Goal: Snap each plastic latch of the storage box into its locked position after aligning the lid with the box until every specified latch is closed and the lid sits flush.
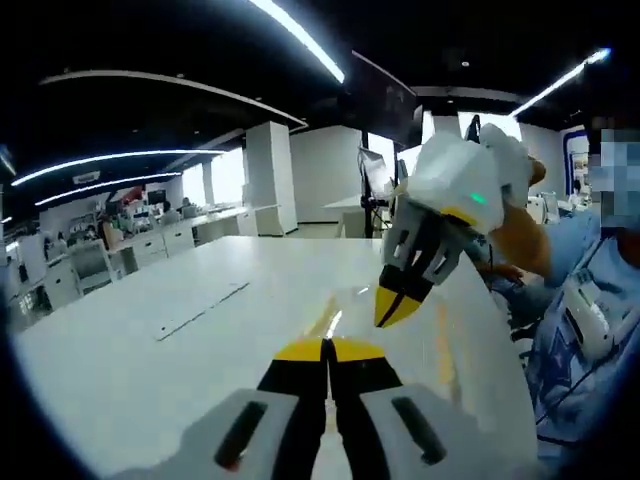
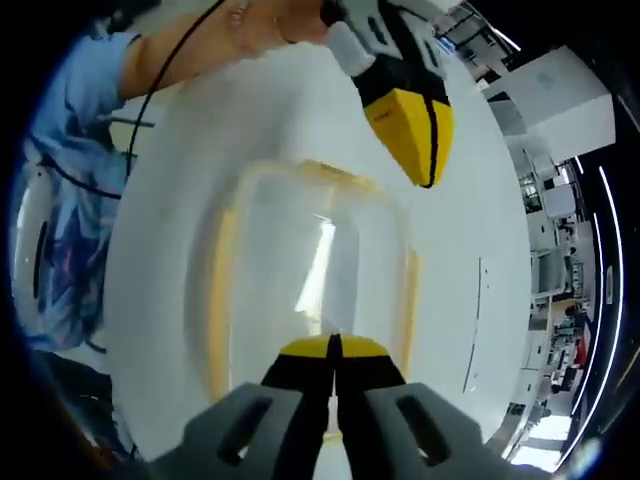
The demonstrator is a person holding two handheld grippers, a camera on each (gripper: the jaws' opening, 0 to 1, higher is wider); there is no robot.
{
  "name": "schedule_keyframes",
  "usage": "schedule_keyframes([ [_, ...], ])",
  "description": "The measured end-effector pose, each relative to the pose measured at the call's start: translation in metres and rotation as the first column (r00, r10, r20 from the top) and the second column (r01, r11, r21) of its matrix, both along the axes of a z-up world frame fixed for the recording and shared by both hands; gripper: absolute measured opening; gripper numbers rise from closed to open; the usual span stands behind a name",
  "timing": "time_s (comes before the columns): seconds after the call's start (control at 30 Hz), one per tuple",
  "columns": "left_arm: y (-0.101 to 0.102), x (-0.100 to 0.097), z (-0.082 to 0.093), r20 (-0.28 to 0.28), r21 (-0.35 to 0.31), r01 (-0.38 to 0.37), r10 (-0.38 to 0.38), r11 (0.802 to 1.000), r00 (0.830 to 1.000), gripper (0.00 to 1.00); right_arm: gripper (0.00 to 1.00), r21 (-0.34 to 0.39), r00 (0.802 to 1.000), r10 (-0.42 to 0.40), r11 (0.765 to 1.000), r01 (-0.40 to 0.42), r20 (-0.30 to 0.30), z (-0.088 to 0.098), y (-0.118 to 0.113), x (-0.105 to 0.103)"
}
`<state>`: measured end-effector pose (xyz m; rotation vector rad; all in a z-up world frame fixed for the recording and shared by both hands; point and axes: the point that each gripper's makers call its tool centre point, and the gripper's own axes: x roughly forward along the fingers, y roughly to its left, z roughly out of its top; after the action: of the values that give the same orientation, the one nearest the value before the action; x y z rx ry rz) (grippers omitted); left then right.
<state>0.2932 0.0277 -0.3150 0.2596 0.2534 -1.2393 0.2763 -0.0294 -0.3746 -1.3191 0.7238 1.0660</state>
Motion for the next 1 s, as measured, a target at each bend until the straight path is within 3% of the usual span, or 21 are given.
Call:
schedule_keyframes([
  [0.07,-0.012,-0.008,-0.009,-0.047,0.098,0.054,-0.049,0.994,0.998,0.00,0.00,0.011,1.000,0.001,1.000,-0.002,0.005,0.000,0.000,-0.001],
  [0.2,-0.025,-0.013,-0.025,-0.114,0.273,0.108,-0.079,0.956,0.990,0.00,0.00,0.053,1.000,-0.002,0.999,0.001,0.014,0.000,0.000,-0.003],
  [0.27,-0.029,-0.016,-0.031,-0.149,0.322,0.135,-0.091,0.937,0.985,0.00,0.00,0.082,1.000,-0.013,0.997,0.012,0.018,0.000,0.001,-0.003],
  [0.4,-0.034,-0.017,-0.042,-0.195,0.432,0.172,-0.095,0.885,0.976,0.00,0.00,0.123,1.000,-0.015,0.992,0.012,0.027,0.000,0.001,-0.004],
  [0.53,-0.035,-0.019,-0.057,-0.249,0.545,0.208,-0.080,0.812,0.965,0.00,0.00,0.138,0.999,-0.012,0.990,0.006,0.040,-0.001,0.002,-0.004],
  [0.57,-0.032,-0.020,-0.063,-0.252,0.584,0.211,-0.072,0.784,0.965,0.00,0.00,0.137,0.999,-0.010,0.991,0.004,0.045,-0.001,0.003,-0.004],
  [0.6,-0.041,-0.020,-0.060,-0.245,0.552,0.213,-0.087,0.806,0.966,0.00,0.00,0.131,0.999,-0.006,0.991,-0.001,0.050,-0.002,0.003,-0.004],
  [0.63,-0.037,-0.022,-0.067,-0.253,0.598,0.231,-0.092,0.768,0.963,0.00,0.00,0.129,0.998,-0.002,0.992,-0.006,0.056,-0.002,0.003,-0.005],
  [0.73,-0.038,-0.020,-0.065,-0.239,0.619,0.207,-0.070,0.758,0.969,0.00,0.00,0.117,0.997,0.006,0.993,-0.014,0.071,-0.002,0.004,-0.004],
  [0.9,-0.038,-0.017,-0.067,-0.265,0.648,0.185,-0.009,0.739,0.964,0.00,0.00,0.105,0.996,0.006,0.994,-0.015,0.088,-0.002,0.005,-0.004],
  [1.0,-0.038,-0.017,-0.066,-0.281,0.649,0.189,0.002,0.737,0.960,0.00,0.00,0.075,0.989,0.033,0.996,-0.044,0.143,-0.001,0.005,-0.004],
])
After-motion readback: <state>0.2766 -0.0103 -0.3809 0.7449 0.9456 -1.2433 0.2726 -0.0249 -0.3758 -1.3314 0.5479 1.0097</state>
